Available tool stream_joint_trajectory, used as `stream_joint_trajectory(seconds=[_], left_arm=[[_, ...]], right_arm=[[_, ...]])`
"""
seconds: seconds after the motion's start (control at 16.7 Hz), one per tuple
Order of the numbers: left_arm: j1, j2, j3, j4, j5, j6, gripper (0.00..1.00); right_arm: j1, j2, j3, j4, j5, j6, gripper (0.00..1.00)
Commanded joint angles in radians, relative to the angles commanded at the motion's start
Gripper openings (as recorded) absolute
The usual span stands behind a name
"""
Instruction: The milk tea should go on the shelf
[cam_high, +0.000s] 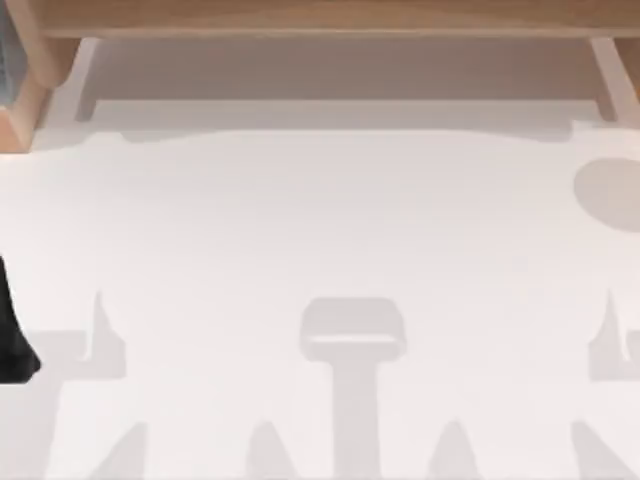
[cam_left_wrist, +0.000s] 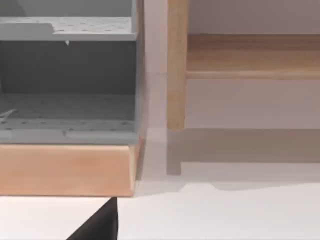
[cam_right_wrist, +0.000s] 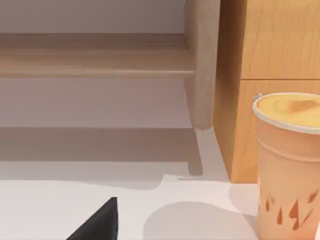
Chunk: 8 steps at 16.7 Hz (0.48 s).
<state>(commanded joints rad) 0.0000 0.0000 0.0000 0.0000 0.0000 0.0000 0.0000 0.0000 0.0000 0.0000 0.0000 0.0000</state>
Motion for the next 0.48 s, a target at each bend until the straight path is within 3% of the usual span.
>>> stream_joint_trajectory(seconds=[0.24,0.48], left_arm=[[0.0,0.0,0.0,0.0,0.0,0.0,1.0],[0.0,0.0,0.0,0.0,0.0,0.0,1.0]], right_arm=[[-0.008,0.031,0.008,0.029,-0.007,-0.001,1.0],[-0.051,0.22,0.049,0.196,-0.049,-0.005,1.0]])
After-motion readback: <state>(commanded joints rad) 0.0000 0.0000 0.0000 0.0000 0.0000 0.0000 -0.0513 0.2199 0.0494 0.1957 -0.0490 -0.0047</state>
